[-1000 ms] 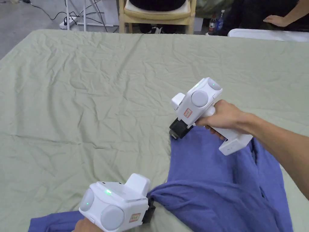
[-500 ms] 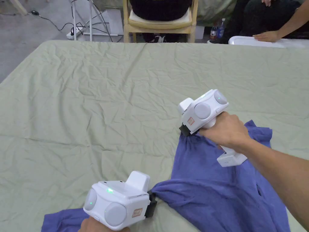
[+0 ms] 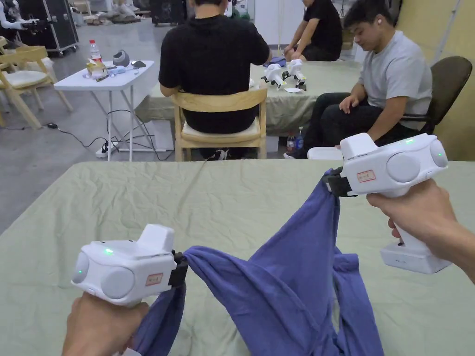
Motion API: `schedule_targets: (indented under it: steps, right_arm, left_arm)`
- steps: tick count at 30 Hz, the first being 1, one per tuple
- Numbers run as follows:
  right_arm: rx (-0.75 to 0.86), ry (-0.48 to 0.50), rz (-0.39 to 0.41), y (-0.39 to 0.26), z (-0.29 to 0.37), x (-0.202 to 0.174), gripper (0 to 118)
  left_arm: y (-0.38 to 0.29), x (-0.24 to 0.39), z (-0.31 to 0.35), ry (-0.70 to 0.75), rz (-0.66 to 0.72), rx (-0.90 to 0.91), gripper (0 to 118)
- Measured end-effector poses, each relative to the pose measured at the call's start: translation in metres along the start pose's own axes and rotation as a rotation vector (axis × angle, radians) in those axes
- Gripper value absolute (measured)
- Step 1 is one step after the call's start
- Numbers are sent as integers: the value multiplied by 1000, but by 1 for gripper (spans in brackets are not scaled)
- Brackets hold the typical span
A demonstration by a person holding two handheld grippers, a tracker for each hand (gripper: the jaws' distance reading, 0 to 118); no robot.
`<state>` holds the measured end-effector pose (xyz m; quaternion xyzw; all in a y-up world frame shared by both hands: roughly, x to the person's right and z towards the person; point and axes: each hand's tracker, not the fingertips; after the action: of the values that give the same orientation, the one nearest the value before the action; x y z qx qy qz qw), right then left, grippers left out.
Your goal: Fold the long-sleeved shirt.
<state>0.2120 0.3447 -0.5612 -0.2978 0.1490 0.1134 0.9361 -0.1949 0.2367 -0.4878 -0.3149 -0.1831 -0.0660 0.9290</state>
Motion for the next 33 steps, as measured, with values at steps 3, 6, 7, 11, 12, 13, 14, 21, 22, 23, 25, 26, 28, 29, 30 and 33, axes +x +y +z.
schedule_targets:
  steps: [3, 6, 7, 11, 12, 13, 14, 21, 22, 23, 25, 26, 28, 29, 30, 33]
  right_arm:
    - [92, -20, -50, 21, 56, 13, 7]
    - [162, -61, -79, 44, 105, 24, 7]
    - [182, -68, -87, 51, 119, 27, 7]
    - [271, -130, -110, 80, 176, 40, 7]
    - [298, -146, -117, 88, 191, 43, 7]
    - [313, -156, -121, 94, 201, 46, 7]
    - [340, -167, -143, 101, 214, 50, 7]
    - [424, -240, -125, 149, 277, 58, 7]
    - [439, -248, -131, 153, 283, 58, 7]
    - [453, -251, -140, 159, 290, 58, 7]
    - [488, -265, -155, 170, 304, 58, 7]
    - [504, -273, -157, 174, 312, 58, 7]
    - [526, -281, -166, 186, 327, 59, 7]
    - [540, -287, -166, 192, 335, 59, 7]
    - [558, -294, -169, 196, 345, 59, 7]
    - [593, -297, -170, 209, 367, 59, 7]
  left_arm:
    - [51, -15, 38, 26, 10, 110, 4]
    - [102, -22, 79, 42, 29, 217, 4]
    - [116, -26, 91, 42, 31, 243, 4]
    - [173, -39, 140, 84, 23, 370, 4]
    - [188, -43, 152, 102, 40, 398, 4]
    - [199, -47, 163, 106, 54, 432, 3]
    - [213, -51, 175, 93, 79, 466, 4]
    - [293, -49, 247, 73, 87, 623, 4]
    - [302, -46, 256, 73, 68, 644, 3]
    - [312, -42, 265, 78, 52, 662, 3]
    - [330, -39, 281, 82, 43, 689, 3]
    - [340, -39, 290, 78, 44, 706, 3]
    - [354, -39, 305, 93, 47, 735, 3]
    - [361, -41, 312, 88, 52, 747, 3]
    - [367, -43, 320, 93, 55, 766, 3]
    - [381, -50, 337, 99, 82, 797, 3]
